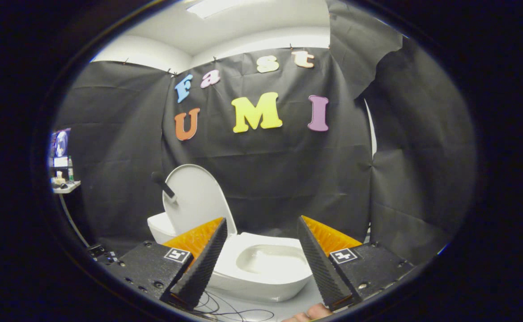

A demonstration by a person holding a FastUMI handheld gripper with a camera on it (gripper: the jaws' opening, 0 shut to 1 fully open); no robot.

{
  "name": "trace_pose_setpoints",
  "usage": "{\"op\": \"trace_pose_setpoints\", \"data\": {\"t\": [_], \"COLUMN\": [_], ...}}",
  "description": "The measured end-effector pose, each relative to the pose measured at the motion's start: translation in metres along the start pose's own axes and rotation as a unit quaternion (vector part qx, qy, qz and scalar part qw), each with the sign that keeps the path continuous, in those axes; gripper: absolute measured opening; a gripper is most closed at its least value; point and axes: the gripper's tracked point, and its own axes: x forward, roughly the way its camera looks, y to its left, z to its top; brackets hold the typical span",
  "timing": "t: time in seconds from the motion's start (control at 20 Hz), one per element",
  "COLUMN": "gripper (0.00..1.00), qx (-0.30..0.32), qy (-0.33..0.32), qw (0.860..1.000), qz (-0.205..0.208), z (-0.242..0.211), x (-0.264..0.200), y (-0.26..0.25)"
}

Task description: Open the toilet lid.

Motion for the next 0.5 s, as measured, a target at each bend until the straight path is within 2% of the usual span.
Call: {"op": "trace_pose_setpoints", "data": {"t": [0.35,0.5], "gripper": [0.98,0.98], "qx": [0.012,-0.001], "qy": [-0.037,-0.043], "qw": [0.999,0.999], "qz": [-0.009,-0.015], "z": [-0.013,-0.019], "x": [-0.003,0.0], "y": [-0.012,-0.013]}}
